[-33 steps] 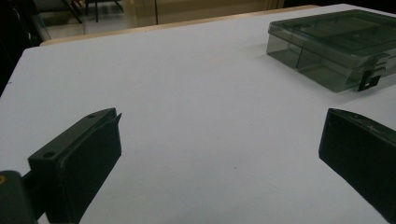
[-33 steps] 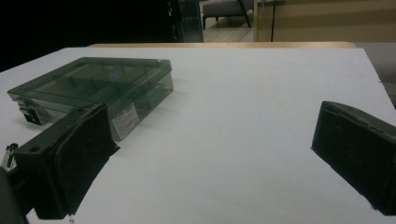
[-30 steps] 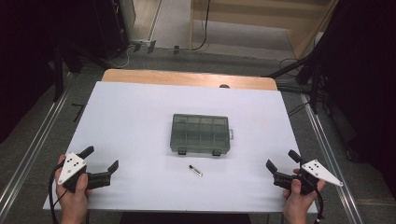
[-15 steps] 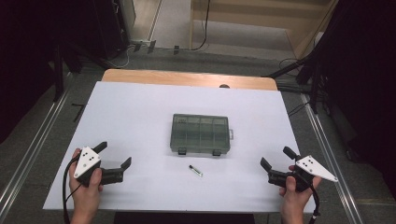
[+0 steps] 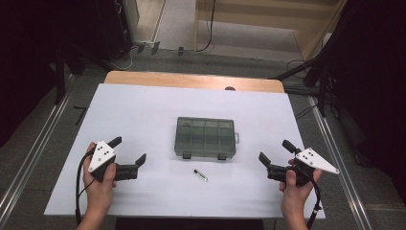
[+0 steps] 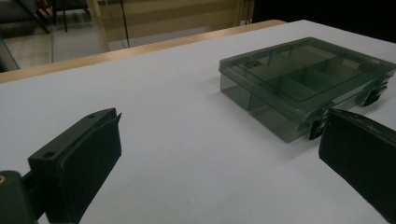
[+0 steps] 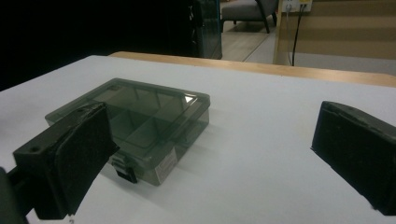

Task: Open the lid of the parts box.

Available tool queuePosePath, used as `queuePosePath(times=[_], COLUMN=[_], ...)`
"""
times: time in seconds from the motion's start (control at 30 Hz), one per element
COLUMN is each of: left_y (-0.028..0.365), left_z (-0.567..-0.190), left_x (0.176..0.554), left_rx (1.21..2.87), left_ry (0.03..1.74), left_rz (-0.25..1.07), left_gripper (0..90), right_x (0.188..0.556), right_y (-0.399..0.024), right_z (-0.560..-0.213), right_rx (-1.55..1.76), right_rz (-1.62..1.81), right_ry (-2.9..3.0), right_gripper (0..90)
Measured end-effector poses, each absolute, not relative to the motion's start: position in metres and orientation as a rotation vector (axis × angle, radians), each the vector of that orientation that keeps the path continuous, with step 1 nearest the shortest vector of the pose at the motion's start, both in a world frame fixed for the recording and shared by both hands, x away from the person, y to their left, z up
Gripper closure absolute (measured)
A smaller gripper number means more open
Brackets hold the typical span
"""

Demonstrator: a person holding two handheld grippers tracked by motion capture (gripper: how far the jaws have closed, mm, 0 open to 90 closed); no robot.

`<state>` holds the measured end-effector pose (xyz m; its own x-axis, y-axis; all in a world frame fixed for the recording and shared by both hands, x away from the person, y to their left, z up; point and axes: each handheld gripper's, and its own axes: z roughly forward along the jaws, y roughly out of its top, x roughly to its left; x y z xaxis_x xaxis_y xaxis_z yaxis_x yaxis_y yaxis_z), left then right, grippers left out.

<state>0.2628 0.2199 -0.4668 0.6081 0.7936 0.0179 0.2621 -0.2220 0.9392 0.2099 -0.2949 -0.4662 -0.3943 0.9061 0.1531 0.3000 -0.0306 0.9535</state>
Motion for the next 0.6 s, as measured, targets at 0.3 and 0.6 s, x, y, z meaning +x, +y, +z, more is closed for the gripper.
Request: queuePosePath(times=[0.3,0.6], left_y=[0.193,0.173], left_z=[-0.459,-0.453], left_x=[0.275,0.287], left_rx=[1.776,1.765], left_ry=[0.82,0.79], left_rz=[0.603,0.592], left_gripper=[0.0,0.0], right_x=[0.23,0.242], right_y=[-0.28,-0.267], right_z=[-0.454,-0.444], right_rx=[1.245,1.212], right_rz=[1.466,1.474], right_ry=[1.727,1.747], right_gripper=[0.0,0.0])
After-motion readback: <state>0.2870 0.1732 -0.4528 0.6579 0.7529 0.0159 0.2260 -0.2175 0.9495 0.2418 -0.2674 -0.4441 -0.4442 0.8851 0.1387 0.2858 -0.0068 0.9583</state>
